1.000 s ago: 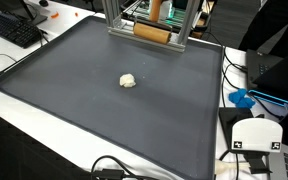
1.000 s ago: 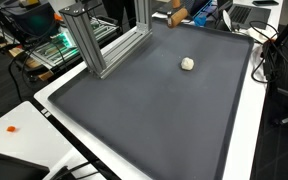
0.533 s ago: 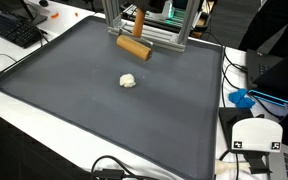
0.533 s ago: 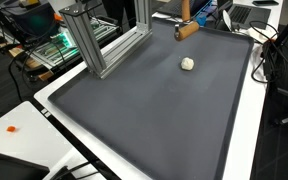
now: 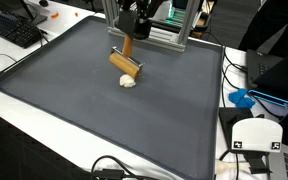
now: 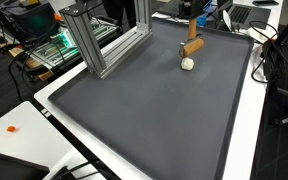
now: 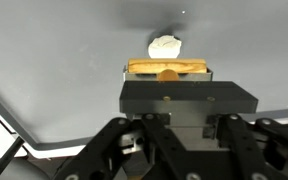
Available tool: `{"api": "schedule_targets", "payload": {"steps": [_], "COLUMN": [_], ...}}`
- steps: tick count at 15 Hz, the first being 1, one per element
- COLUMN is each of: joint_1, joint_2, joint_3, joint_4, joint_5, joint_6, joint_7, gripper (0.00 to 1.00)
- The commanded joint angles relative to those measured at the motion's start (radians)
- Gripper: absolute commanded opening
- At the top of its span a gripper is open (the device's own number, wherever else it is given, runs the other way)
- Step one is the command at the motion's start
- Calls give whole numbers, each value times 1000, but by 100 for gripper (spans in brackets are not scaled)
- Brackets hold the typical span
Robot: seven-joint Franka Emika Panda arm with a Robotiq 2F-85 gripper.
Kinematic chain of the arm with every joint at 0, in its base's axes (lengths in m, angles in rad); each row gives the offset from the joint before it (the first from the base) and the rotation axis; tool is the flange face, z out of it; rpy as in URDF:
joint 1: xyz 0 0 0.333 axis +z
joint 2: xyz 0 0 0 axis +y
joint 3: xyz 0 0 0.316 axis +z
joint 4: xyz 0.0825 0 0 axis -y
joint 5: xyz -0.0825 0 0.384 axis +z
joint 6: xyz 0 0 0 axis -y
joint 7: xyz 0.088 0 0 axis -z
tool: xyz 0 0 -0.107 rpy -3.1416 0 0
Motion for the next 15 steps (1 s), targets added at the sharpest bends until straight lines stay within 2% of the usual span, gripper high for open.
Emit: {"api": "schedule_targets", "payload": {"steps": [1, 7, 15], "joint_1": [38, 60, 66], "joint_2": [63, 109, 104], "joint_3": [-50, -84, -99], "joint_4": [59, 67, 54], "joint_5": [19, 79, 131], "joint_6": [-29, -30, -69], "joint_7": [-3, -19, -60], "gripper": [22, 22, 22]}}
